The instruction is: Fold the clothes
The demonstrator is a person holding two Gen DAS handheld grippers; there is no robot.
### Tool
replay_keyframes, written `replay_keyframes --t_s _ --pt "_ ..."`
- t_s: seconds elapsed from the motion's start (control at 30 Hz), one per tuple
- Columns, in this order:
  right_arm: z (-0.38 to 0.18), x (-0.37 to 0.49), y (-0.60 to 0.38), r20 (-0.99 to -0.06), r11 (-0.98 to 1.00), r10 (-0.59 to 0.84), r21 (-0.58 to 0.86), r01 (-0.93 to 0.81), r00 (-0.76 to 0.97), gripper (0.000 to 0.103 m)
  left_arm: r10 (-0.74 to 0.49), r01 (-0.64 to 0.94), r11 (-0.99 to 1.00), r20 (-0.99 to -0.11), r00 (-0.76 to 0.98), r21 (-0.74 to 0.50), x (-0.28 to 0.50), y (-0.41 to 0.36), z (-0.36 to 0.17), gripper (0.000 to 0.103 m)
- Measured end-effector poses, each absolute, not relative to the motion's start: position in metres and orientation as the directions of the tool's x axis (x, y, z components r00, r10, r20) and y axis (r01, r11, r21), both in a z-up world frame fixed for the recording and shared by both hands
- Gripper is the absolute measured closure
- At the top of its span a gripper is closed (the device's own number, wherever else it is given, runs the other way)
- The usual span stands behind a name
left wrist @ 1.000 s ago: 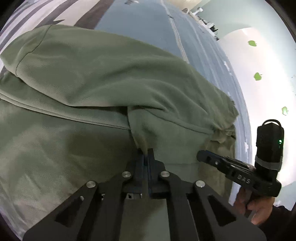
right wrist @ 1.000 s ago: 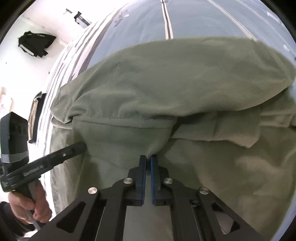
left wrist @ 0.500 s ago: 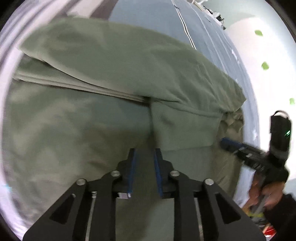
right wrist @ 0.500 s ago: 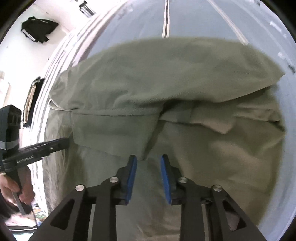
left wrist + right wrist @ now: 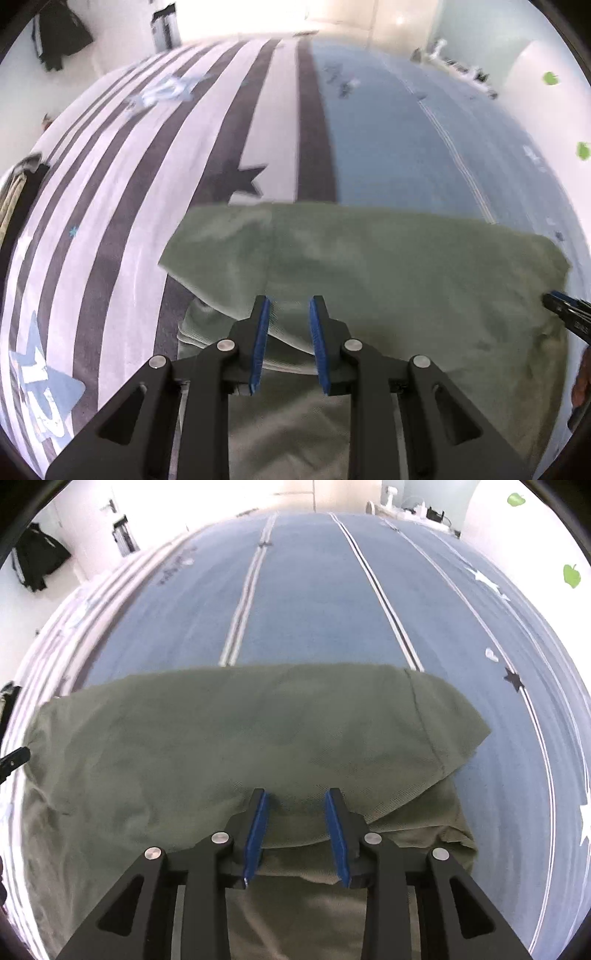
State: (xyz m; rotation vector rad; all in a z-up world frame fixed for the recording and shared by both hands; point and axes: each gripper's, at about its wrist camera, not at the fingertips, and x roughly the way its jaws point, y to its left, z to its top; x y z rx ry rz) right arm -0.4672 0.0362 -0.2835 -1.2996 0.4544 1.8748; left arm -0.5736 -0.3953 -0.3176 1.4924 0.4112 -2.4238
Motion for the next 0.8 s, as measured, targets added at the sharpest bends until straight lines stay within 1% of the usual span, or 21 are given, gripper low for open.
replay_keyframes --t_s 0.07,0.17,0.27,0.33,0.47,0.57,0.63,0.73,0.8 --pt "-0.299 -0.468 0.036 -0.906 -0.615 0.396 -0.141 -0.776 -0.149 0.071 -0.059 0.381 -0.917 -0.908 -0.415 -0.115 -0.573 -0.395 -0.335 0.083" --pt "-0.300 -0.469 0.034 -0.900 -0.620 0.405 -0.138 -0.772 -0.164 0.070 -0.081 0.365 -0.926 -0.895 -0.439 -0.096 -0.562 -0.389 -0.336 0.083" --pt "-0.296 -0.469 0.034 -0.902 -0.604 0.407 -0.148 -0.783 -0.143 0.069 -0.079 0.370 -0.924 -0.897 -0.434 -0.097 -0.556 -0.388 -0.325 0.083" --pt "-0.285 -0.465 0.037 -0.888 -0.580 0.441 -0.174 -0.796 -0.127 0.069 -0.098 0.365 -0.927 -0.882 -0.461 -0.088 -0.554 -0.390 -0.312 0.083" --pt "-0.267 -0.465 0.049 -0.858 -0.544 0.498 -0.197 -0.815 -0.124 0.060 -0.140 0.340 -0.939 -0.848 -0.512 -0.050 -0.557 -0.381 -0.295 0.082" --pt "-0.256 -0.465 0.064 -0.847 -0.543 0.517 -0.210 -0.813 -0.126 0.059 -0.145 0.350 -0.935 -0.849 -0.508 -0.049 -0.584 -0.412 -0.296 0.082" --pt "-0.257 -0.464 0.074 -0.844 -0.539 0.521 -0.207 -0.817 -0.130 0.059 -0.145 0.362 -0.930 -0.854 -0.499 -0.054 -0.585 -0.414 -0.296 0.082" --pt "-0.256 -0.447 0.088 -0.846 -0.527 0.521 -0.213 -0.823 -0.115 0.059 -0.150 0.385 -0.922 -0.884 -0.442 -0.036 -0.604 -0.441 -0.324 0.082" --pt "-0.274 -0.454 0.113 -0.865 -0.509 0.497 -0.224 -0.831 -0.071 0.059 -0.138 0.376 -0.926 -0.889 -0.436 -0.041 -0.603 -0.448 -0.337 0.081"
